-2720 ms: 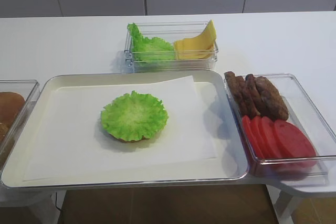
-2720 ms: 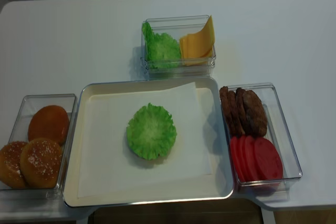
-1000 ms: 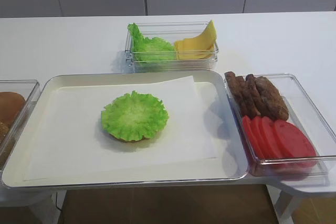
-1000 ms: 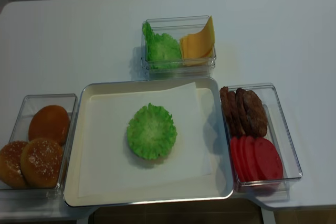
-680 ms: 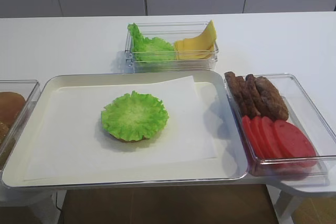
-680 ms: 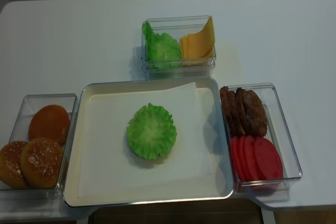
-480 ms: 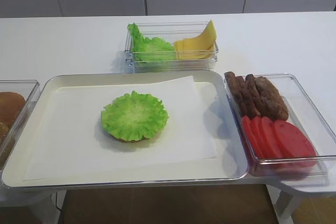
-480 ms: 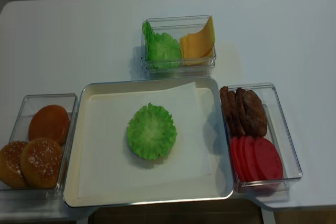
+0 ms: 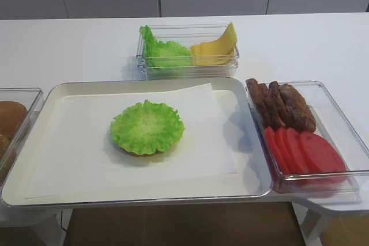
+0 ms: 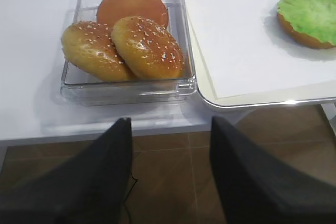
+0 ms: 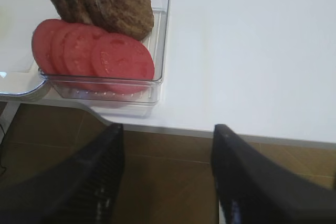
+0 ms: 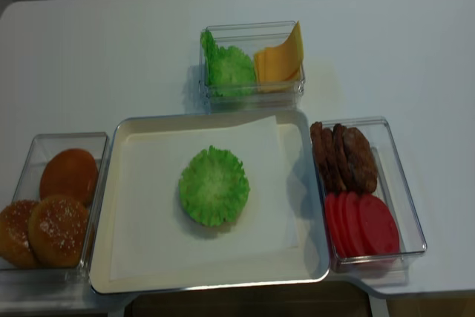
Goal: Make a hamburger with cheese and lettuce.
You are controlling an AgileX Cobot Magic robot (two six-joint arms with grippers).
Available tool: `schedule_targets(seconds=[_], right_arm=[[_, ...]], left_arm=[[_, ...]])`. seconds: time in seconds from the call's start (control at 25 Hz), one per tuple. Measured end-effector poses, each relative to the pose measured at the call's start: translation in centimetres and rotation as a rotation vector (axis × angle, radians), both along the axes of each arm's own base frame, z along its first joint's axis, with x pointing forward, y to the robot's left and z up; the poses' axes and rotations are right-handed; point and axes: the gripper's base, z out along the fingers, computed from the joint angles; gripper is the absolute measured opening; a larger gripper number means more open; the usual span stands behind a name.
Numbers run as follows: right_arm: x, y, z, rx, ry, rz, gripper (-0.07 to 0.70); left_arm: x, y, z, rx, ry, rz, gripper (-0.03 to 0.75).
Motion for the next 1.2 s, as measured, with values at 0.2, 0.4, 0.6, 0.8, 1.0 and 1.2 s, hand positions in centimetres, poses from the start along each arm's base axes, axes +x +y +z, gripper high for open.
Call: schedule_targets(seconds=[0.2, 0.4, 0.6, 0.8, 1.0, 1.2], right_arm=[[-0.02, 0.07, 0.0, 0.002, -0.002, -0.053, 0.406], [0.0, 0.11, 0.0, 0.003, -0.002, -0.088, 0.406], [-0.01, 0.16, 0.0, 0.005, -0.002, -0.083, 0.406], [-0.01, 0.19, 0.0, 0.005, -0.002, -0.079, 0.406], [-0.01, 0.21, 0.0, 0.007, -0.002, -0.077, 0.401], [-0.01, 0.21, 0.0, 0.005, -0.002, -0.077, 0.398]], left_arm=[[0.0, 0.0, 0.0, 0.0, 0.0, 0.0, 0.361], [0.0, 0.0, 0.0, 0.0, 0.0, 0.0, 0.361], [0.0, 0.0, 0.0, 0.0, 0.0, 0.0, 0.361], [0.0, 0.0, 0.0, 0.0, 0.0, 0.0, 0.361], [0.0, 0.0, 0.0, 0.0, 0.0, 0.0, 0.361], [0.0, 0.0, 0.0, 0.0, 0.0, 0.0, 0.361]])
